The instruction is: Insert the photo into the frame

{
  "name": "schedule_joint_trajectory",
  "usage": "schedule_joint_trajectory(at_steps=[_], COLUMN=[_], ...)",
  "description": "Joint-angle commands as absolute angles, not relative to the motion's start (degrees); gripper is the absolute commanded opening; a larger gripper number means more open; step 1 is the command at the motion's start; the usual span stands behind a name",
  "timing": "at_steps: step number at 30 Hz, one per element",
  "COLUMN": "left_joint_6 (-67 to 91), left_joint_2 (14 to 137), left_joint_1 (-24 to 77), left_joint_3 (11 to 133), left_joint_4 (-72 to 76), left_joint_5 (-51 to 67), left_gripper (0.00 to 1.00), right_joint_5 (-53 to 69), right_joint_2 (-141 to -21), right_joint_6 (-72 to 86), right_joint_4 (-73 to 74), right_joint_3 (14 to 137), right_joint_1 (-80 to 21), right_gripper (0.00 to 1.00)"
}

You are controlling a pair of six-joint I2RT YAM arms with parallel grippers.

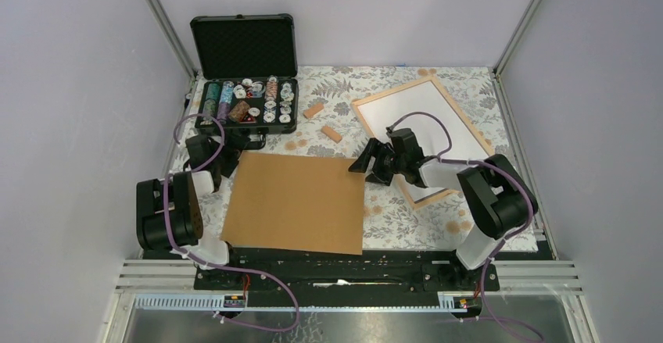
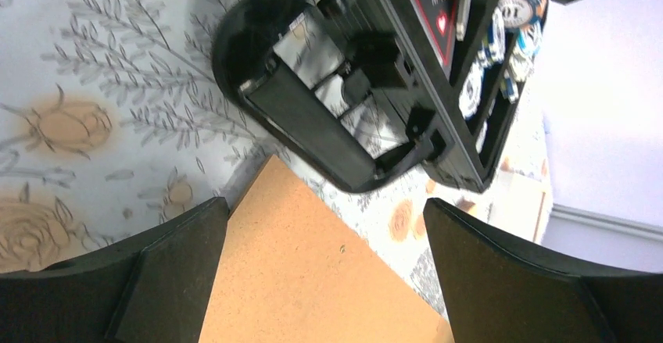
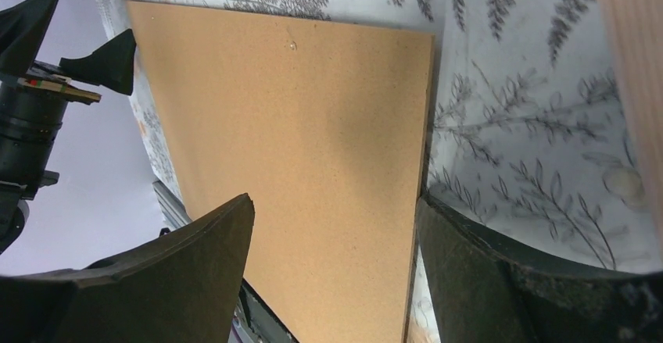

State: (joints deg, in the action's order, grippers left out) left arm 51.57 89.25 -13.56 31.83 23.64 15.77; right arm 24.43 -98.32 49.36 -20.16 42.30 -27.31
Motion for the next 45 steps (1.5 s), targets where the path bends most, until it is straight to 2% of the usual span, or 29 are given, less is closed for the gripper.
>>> schedule_joint_trajectory(at_steps=[1, 7, 11, 17, 31, 37, 45], left_joint_6=[57.25, 58.27, 61.21, 68.13, 68.72, 68.16, 66.57], left_joint_2=[82.75, 71.57, 68.4, 69.9, 71.5, 70.48, 64.99], left_joint_1=[-11.35, -11.08, -10.83, -8.47, -5.46, -5.47, -5.37], left_joint_3=[28.9, 27.69, 27.66, 32.17, 43.33, 42.74, 38.73], left_joint_4=[20.98, 18.38, 22.25, 31.2, 30.67, 31.35, 31.64], left_joint_5=[32.52, 35.68, 37.42, 39.75, 40.02, 40.61, 43.1], left_gripper=[0.99, 0.99, 0.99, 0.99, 0.99, 0.99, 0.99], right_joint_5=[26.96, 24.29, 22.26, 20.81, 16.69, 17.83, 25.24], right_joint_2=[-90.08, -81.32, -78.07, -78.41, -77.1, -74.21, -70.6], right_joint_6=[51.67, 51.66, 50.32, 46.45, 37.21, 31.97, 24.65], right_joint_4=[-21.08, -16.68, -16.48, -14.98, -6.38, -10.01, -15.24], right_joint_3=[43.33, 43.8, 44.81, 50.87, 67.38, 64.97, 57.44], right_joint_1=[-28.83, -28.82, -28.83, -28.77, -28.65, -28.6, -28.63], right_gripper=[0.82, 0.82, 0.83, 0.83, 0.85, 0.86, 0.87])
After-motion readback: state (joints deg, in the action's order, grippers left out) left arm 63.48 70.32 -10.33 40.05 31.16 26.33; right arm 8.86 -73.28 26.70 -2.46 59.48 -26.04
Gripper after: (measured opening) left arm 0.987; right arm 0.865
